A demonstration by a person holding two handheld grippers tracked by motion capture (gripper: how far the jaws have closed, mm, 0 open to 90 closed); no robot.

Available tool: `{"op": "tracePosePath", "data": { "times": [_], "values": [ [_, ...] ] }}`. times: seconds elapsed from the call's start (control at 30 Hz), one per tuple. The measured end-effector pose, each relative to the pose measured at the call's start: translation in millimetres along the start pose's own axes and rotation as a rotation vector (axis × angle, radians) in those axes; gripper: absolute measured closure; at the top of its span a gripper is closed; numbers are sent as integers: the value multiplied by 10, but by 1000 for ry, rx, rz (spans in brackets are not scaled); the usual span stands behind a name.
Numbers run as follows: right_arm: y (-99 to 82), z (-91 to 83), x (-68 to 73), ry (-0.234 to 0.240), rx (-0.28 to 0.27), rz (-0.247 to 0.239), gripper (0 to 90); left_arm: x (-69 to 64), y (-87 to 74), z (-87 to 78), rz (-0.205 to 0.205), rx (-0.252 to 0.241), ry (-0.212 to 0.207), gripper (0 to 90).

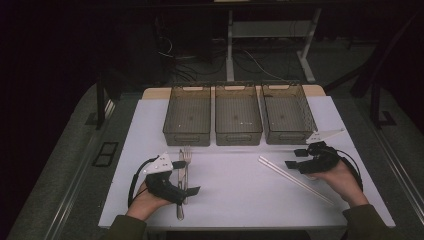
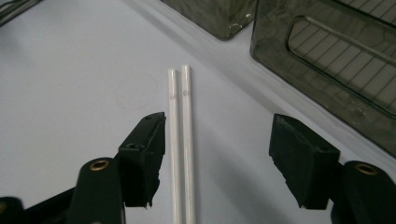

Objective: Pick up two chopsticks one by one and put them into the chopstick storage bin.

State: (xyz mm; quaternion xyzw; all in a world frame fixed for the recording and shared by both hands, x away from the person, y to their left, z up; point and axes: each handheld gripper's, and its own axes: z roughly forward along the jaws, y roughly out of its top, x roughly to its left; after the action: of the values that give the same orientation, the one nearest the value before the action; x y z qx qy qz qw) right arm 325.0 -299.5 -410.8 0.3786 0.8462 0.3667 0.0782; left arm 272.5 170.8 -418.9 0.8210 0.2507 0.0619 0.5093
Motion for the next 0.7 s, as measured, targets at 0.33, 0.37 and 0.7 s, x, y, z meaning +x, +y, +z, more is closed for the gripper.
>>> {"op": "tracePosePath", "data": {
  "times": [0.33,0.37,0.7],
  "values": [
    [-8,20,43,-4,61,-34,545,-4,-2,3,3,0,-2,0],
    [-12,26,46,-4,65,-37,565,-5,-2,3,3,0,-3,0],
    [-47,67,102,9,126,-64,703,-9,-4,8,3,3,-4,0]
  ]
}}
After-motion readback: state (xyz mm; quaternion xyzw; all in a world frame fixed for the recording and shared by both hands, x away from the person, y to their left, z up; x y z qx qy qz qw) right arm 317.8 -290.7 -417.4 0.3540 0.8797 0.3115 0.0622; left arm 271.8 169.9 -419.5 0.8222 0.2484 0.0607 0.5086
